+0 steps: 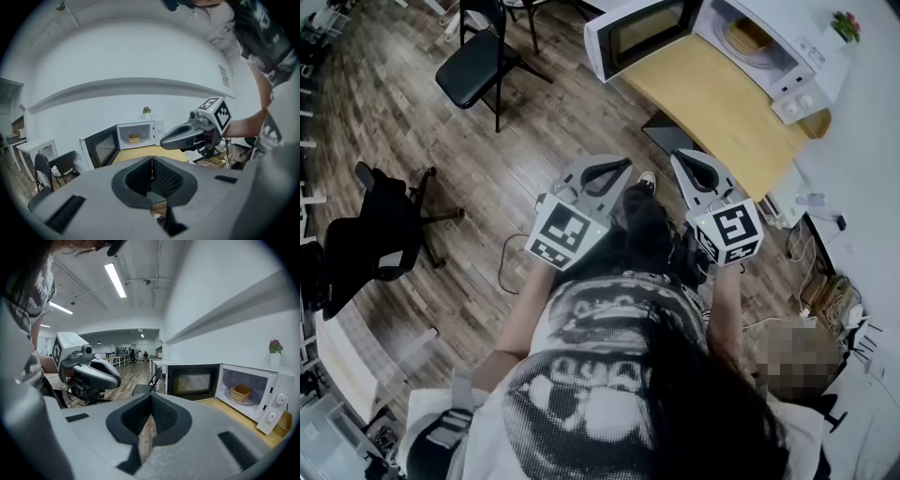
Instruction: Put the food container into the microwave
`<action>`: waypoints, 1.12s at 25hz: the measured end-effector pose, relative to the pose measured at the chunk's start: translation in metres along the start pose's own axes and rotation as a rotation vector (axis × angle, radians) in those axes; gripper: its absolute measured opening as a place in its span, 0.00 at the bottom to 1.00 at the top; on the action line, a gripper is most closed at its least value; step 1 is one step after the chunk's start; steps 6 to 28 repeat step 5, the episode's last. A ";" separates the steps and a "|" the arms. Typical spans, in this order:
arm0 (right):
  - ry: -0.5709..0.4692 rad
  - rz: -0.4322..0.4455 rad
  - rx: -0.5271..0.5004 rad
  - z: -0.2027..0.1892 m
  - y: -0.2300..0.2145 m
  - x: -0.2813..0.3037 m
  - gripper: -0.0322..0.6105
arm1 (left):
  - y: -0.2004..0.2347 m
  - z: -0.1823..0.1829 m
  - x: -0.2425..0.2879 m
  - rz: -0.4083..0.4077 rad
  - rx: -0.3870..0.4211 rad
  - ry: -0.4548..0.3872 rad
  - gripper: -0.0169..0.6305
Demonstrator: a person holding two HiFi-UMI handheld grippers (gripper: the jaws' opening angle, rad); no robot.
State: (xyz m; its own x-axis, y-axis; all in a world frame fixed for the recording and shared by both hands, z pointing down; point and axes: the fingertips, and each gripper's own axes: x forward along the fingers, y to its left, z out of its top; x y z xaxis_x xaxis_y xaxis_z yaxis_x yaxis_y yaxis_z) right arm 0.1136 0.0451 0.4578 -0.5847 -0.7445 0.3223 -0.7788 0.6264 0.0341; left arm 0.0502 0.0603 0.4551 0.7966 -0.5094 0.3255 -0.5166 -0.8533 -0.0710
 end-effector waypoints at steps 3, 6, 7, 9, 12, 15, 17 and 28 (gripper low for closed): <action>-0.002 -0.006 0.001 0.000 -0.004 -0.001 0.05 | -0.003 0.001 0.002 -0.011 0.002 -0.001 0.03; -0.003 -0.010 0.000 0.001 -0.007 -0.002 0.05 | -0.004 0.003 0.003 -0.016 0.005 -0.003 0.03; -0.003 -0.010 0.000 0.001 -0.007 -0.002 0.05 | -0.004 0.003 0.003 -0.016 0.005 -0.003 0.03; -0.003 -0.010 0.000 0.001 -0.007 -0.002 0.05 | -0.004 0.003 0.003 -0.016 0.005 -0.003 0.03; -0.003 -0.010 0.000 0.001 -0.007 -0.002 0.05 | -0.004 0.003 0.003 -0.016 0.005 -0.003 0.03; -0.003 -0.010 0.000 0.001 -0.007 -0.002 0.05 | -0.004 0.003 0.003 -0.016 0.005 -0.003 0.03; -0.003 -0.010 0.000 0.001 -0.007 -0.002 0.05 | -0.004 0.003 0.003 -0.016 0.005 -0.003 0.03; -0.003 -0.010 0.000 0.001 -0.007 -0.002 0.05 | -0.004 0.003 0.003 -0.016 0.005 -0.003 0.03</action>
